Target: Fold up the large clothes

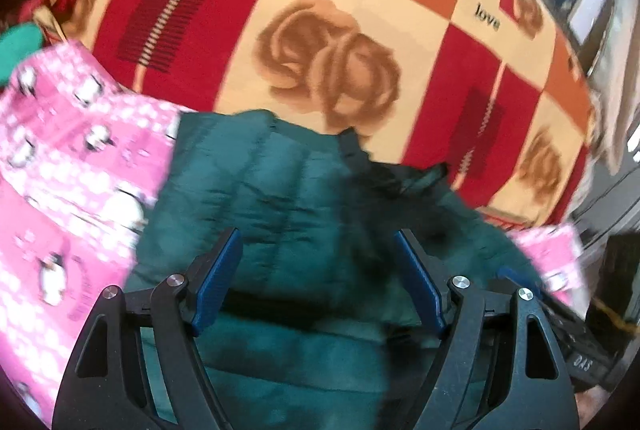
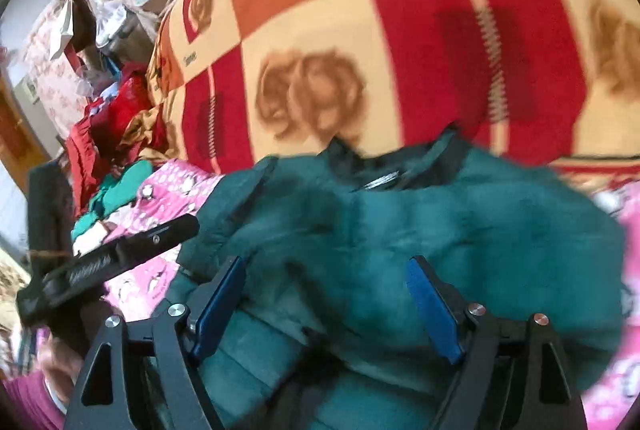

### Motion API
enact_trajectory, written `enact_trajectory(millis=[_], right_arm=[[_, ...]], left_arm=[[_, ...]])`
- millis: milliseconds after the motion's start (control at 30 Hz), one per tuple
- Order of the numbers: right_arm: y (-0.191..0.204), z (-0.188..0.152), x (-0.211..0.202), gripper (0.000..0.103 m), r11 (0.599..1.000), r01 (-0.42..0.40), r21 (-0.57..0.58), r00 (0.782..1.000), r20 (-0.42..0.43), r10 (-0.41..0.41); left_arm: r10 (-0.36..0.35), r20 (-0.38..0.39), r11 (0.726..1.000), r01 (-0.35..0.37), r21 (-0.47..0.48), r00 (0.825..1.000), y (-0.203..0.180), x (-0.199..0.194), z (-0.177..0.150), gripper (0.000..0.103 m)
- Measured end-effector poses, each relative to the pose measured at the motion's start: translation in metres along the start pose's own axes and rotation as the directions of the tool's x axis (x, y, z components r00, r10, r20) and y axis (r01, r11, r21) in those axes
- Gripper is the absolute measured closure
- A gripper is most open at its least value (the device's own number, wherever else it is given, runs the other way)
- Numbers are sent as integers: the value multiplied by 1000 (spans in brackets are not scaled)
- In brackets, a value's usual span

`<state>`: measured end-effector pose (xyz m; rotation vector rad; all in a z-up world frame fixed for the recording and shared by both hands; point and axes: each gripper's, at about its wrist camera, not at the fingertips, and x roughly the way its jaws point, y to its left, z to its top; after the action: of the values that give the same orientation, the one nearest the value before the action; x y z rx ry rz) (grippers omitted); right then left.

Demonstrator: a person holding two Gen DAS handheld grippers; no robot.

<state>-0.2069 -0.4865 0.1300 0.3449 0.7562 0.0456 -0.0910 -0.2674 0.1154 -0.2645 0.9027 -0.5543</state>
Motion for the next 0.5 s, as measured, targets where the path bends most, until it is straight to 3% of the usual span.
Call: enact_trajectory(millis=[133,333,367,433,500], right_arm=[[-20,-1,-44,23,997,83,-1,995,62,-82],[-52,-12,-84,22,987,155,41,982,101,-159],[-57,-14,-87,22,984,170,50,979,106,-175],[-69,-17,-92,22,974,211,78,970,109,-219],[-81,-17,-95,22,964,235,123,963,107,-248]], left_arm=[[-69,-12,997,69,-44,998,-17,10,-2,13],[7,-118,997,-15,-71,993,-27,44,-9,16],[11,-113,999,-16,-47,994,-30,46,-11,44],[60,-133,997,-52,59,989,-42,51,-11,86],[80,-102,988,-66,136,992,-52,45,-5,89]])
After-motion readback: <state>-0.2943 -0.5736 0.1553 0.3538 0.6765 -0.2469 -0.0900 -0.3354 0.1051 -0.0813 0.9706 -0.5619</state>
